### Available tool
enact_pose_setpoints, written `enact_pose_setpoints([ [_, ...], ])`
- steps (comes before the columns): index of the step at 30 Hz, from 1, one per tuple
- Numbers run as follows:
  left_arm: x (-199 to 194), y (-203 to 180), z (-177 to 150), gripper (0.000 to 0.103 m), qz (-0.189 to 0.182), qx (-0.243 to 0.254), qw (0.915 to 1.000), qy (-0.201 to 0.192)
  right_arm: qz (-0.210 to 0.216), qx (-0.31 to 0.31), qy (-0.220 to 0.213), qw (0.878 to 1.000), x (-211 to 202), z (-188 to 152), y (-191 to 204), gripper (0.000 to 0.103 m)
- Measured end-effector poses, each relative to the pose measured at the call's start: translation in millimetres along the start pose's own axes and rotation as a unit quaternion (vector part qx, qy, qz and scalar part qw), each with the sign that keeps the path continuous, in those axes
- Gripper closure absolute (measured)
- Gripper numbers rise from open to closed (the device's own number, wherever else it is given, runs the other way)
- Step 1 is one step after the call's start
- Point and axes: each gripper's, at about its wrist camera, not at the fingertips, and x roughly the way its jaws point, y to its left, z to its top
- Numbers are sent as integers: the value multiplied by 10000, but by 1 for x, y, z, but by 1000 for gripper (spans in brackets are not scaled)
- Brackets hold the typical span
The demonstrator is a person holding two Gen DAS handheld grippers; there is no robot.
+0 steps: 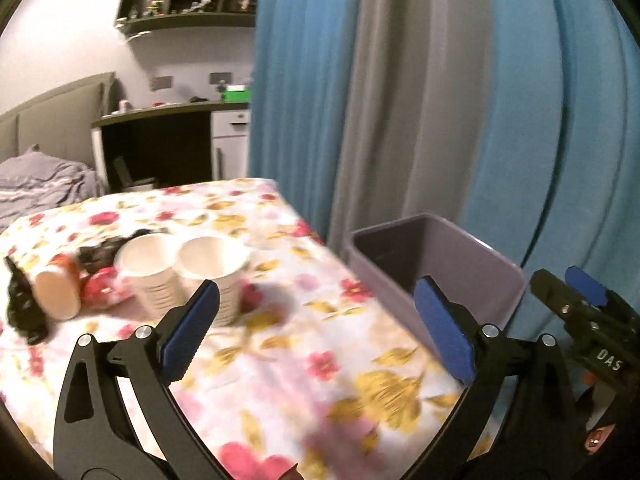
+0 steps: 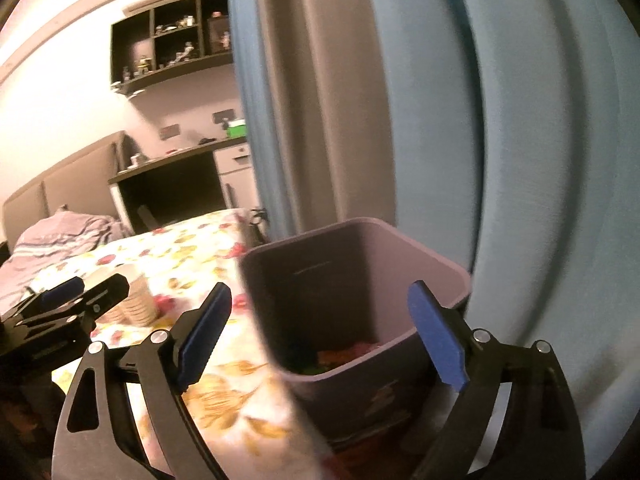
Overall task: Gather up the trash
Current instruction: 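Move both open tools back toward the black bags and cups on the bed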
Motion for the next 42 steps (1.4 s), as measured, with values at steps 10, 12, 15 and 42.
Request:
enact_pose_setpoints([
  [10,-44,80,-19,6,920,-269,9954,-73,678,-440,95,9967,-8,-11,69,15],
  [12,-56,99,-23,6,1054,-377,9937,-92,802,-529,122,9953,-9,-14,86,15],
  [15,-70,126,-26,6,1231,-492,9911,-125,962,-626,134,9933,-9,-16,109,15],
  [42,-123,297,-33,6,2813,-1395,9487,-376,1951,-1720,640,9635,73,-42,333,15],
])
